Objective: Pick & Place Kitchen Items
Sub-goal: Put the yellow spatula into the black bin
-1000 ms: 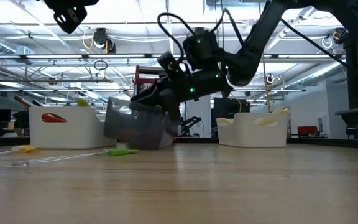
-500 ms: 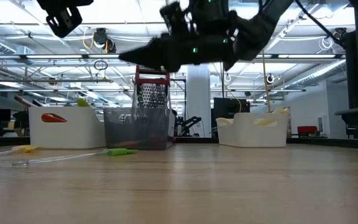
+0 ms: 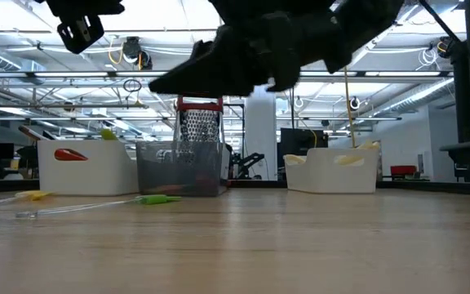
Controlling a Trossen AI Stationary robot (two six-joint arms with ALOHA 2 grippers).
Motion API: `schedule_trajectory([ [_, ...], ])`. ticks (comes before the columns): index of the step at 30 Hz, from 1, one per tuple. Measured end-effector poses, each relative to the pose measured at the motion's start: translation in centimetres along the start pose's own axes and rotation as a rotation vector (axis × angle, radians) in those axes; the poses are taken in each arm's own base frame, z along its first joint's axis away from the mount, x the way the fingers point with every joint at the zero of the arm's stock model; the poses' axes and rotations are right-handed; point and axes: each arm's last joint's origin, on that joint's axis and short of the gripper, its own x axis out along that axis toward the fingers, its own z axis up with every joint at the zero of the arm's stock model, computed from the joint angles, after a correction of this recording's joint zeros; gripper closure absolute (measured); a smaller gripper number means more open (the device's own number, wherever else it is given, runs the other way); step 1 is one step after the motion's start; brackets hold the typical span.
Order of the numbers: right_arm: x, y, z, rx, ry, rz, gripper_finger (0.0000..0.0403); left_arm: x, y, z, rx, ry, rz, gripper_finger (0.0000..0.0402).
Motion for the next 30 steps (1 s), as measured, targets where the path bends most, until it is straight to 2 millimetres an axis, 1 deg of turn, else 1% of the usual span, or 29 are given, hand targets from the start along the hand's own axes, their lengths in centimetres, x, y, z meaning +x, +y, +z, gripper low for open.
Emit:
schedule_trajectory([
  [2, 0.1, 0.8, 0.1, -0.004, 0.026, -0.003, 0.0226, 0.1, 0.1, -0.2, -0.016, 0.014, 0.014, 0.0355],
  [5, 0.1, 1.7, 0.4, -0.012, 0.026, -0.005, 0.0225, 0.4, 0.5, -0.7, -0.025, 0.038, 0.087, 0.0355],
  [9, 0.2, 2.6, 0.6, -0.02, 0.025, 0.019, 0.0225, 1.4, 1.1, -2.0, -0.047, 0.128, 0.189, 0.0354],
  [14, 0.2, 3.1, 0.8, -0.04, 0.021, 0.03, 0.0218, 2.9, 1.4, -3.3, -0.076, 0.223, 0.228, 0.0354],
  [18, 0.2, 3.1, 0.7, -0.032, 0.033, 0.034, 0.0205, 3.4, 1.8, -3.6, -0.094, 0.271, 0.241, 0.0351],
  [20, 0.2, 3.1, 0.7, -0.016, 0.036, 0.035, 0.0197, 3.5, 2.2, -3.6, -0.11, 0.29, 0.259, 0.0339],
  [24, 0.2, 3.1, 0.7, -0.02, 0.034, 0.035, 0.0187, 3.4, 2.8, -3.6, -0.123, 0.319, 0.295, 0.0296],
  [27, 0.2, 3.1, 0.7, -0.019, 0.034, 0.035, 0.0186, 3.5, 2.8, -3.5, -0.156, 0.298, 0.292, 0.0262],
  [30, 0.2, 3.1, 0.7, -0.018, 0.034, 0.035, 0.0189, 4.0, 2.5, -3.3, -0.185, 0.265, 0.265, 0.0237],
])
